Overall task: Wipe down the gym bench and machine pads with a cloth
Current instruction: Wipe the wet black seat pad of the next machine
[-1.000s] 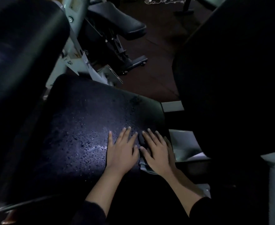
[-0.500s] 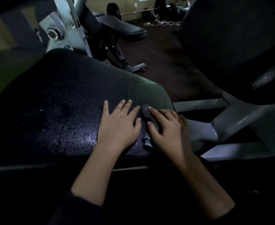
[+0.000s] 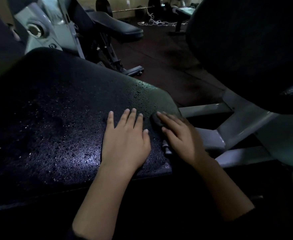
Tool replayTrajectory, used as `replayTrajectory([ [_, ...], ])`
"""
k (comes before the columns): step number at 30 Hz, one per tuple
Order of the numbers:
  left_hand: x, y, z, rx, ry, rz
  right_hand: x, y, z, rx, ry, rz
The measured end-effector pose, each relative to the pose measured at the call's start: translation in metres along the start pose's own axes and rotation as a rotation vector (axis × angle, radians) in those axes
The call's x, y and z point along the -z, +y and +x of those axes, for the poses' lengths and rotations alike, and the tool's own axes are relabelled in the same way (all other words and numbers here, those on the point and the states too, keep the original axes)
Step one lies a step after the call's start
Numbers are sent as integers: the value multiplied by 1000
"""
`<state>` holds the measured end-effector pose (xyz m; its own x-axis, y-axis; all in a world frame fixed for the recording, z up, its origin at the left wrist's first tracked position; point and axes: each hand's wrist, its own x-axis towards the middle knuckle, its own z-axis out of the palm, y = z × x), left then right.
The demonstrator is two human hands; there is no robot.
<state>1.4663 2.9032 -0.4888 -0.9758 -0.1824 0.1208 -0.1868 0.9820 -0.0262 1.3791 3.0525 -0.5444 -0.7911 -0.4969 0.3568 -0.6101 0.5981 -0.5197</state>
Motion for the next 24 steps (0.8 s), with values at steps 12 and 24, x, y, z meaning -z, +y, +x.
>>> replayTrajectory([
  [12, 0, -2, 0, -8, -6, 7, 13, 47, -30, 1, 37, 198],
  [24, -2, -2, 2, -25, -2, 17, 6, -6, -64, 204, 23, -2],
])
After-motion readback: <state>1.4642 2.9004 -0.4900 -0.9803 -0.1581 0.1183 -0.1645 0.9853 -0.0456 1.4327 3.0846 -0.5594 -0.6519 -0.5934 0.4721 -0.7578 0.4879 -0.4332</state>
